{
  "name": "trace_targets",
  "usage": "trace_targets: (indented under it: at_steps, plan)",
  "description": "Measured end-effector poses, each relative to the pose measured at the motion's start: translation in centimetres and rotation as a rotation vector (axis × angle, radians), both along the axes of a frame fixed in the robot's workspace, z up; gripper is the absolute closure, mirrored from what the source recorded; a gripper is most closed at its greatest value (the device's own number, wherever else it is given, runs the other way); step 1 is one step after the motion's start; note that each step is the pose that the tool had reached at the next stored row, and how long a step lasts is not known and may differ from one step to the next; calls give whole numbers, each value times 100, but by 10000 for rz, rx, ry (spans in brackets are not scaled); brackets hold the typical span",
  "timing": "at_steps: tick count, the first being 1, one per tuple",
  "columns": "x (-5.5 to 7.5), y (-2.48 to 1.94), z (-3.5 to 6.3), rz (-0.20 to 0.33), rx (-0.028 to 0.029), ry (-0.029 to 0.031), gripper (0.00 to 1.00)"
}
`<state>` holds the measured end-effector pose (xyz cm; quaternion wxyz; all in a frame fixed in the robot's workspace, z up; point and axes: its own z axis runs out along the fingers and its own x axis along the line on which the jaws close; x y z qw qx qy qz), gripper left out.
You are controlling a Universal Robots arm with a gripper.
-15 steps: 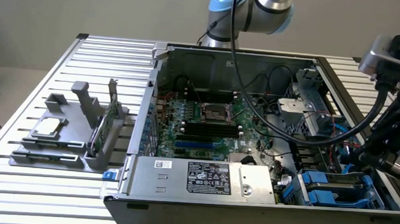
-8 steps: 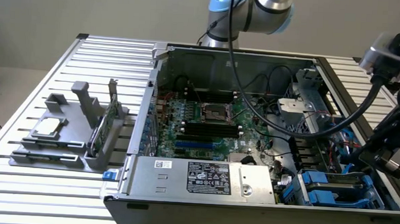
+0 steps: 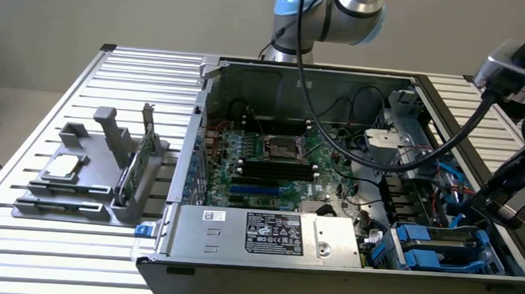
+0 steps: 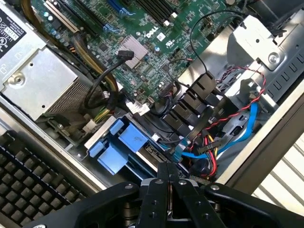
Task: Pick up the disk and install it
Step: 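Insert the first disk wire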
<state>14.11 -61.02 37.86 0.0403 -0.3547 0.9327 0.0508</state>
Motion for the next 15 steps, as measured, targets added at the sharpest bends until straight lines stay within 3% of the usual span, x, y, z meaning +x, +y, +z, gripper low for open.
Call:
trace_targets:
  at_steps: [15]
  plan:
    - [0, 0, 0, -2135, 6, 100, 89]
